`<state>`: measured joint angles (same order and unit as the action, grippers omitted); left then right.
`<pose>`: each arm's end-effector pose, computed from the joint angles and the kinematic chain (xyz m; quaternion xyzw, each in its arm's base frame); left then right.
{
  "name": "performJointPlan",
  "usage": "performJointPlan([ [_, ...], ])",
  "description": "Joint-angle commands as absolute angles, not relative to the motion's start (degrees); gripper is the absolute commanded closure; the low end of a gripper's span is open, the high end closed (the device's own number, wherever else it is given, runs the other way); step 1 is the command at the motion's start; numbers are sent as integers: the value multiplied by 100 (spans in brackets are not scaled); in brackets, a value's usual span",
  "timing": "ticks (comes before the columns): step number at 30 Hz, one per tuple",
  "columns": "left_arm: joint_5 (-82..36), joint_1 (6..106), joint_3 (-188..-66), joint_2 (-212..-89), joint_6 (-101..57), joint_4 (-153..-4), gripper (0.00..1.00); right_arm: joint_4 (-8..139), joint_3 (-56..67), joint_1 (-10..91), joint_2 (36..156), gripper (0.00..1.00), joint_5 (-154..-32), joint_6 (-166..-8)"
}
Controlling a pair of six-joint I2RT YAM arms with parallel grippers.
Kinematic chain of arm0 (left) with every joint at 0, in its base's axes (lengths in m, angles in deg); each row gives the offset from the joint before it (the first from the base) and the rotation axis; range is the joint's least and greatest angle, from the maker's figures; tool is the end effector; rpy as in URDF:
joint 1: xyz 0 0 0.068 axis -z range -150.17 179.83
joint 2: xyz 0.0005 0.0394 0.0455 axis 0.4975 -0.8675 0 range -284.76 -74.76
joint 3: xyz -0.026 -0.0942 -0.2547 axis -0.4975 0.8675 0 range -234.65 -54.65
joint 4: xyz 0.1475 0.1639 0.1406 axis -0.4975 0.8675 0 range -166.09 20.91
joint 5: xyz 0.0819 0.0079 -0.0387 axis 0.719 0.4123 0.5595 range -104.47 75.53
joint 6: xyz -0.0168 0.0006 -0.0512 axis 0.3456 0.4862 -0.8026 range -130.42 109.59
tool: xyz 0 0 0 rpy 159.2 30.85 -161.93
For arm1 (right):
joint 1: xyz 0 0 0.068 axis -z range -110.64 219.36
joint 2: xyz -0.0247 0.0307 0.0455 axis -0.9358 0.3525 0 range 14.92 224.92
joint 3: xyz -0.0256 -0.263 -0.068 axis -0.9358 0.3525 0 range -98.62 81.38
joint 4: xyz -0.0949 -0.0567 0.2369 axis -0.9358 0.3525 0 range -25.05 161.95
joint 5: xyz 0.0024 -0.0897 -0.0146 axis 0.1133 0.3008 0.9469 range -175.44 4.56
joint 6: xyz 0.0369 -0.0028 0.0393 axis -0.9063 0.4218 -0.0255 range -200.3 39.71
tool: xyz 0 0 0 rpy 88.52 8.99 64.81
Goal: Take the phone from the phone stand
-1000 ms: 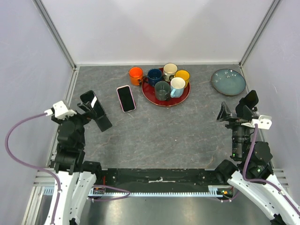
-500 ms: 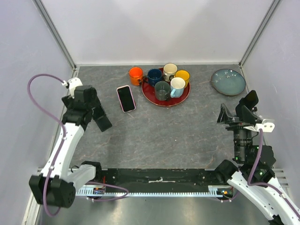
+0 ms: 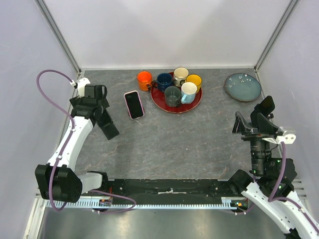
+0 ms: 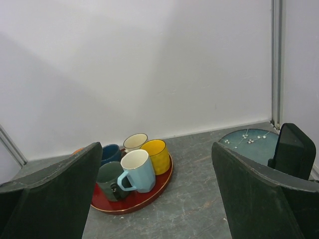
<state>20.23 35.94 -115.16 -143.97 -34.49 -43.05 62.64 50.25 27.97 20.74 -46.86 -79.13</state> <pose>0.2555 -0.0069 0.3138 -0.2565 0.8414 0.1612 0.4476 0.0471 0.0121 0.3464 0.0860 0.5580 0.1170 0.8170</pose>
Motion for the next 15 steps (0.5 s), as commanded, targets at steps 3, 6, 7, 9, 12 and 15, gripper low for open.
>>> performJointPlan([
  [3, 2025, 3581, -11837, -14656, -3898, -4400, 0, 6214, 5062, 2743, 1966, 2, -4809, -7968],
  [6, 1840, 3590, -11855, -14744, -3889, -4479, 0, 6214, 5062, 2743, 1949, 2, -4818, -7968],
  [7, 1858, 3590, -11863, -14753, -3889, -4497, 0, 6214, 5062, 2743, 1949, 2, -4827, -7968],
  [9, 1919, 3599, -11864, -14762, -3924, -4506, 0, 6214, 5062, 2743, 1957, 2, -4827, -7959],
  [12, 2138, 3616, -11855, -14762, -3951, -4506, 0, 6214, 5062, 2743, 1949, 2, -4818, -7959],
  [15, 2332, 3616, -11846, -14762, -3968, -4515, 0, 6205, 5071, 2743, 1940, 2, -4827, -7950],
])
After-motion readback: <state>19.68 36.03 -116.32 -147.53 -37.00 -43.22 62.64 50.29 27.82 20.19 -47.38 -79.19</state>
